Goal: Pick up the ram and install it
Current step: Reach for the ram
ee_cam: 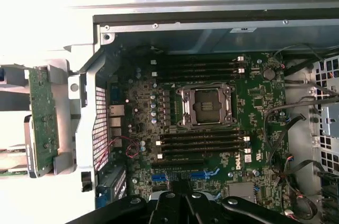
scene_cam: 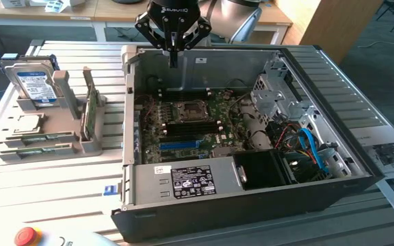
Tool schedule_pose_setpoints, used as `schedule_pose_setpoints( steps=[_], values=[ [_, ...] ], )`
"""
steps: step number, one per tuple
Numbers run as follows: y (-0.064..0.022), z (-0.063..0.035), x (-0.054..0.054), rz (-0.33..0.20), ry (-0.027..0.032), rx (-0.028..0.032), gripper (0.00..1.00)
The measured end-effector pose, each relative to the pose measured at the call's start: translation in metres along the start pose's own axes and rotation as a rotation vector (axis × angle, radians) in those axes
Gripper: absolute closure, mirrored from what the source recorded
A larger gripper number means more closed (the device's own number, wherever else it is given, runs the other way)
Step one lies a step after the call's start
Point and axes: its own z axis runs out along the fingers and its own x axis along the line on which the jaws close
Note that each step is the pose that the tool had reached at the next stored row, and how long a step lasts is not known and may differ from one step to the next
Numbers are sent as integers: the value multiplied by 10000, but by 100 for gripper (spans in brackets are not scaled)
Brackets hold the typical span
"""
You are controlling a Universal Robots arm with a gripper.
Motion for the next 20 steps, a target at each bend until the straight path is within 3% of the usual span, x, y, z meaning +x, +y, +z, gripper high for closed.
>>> schedule_pose_setpoints(
  steps=[20],
  values=[
    [32, -6, 350, 0, -1, -1, 90]
  ],
)
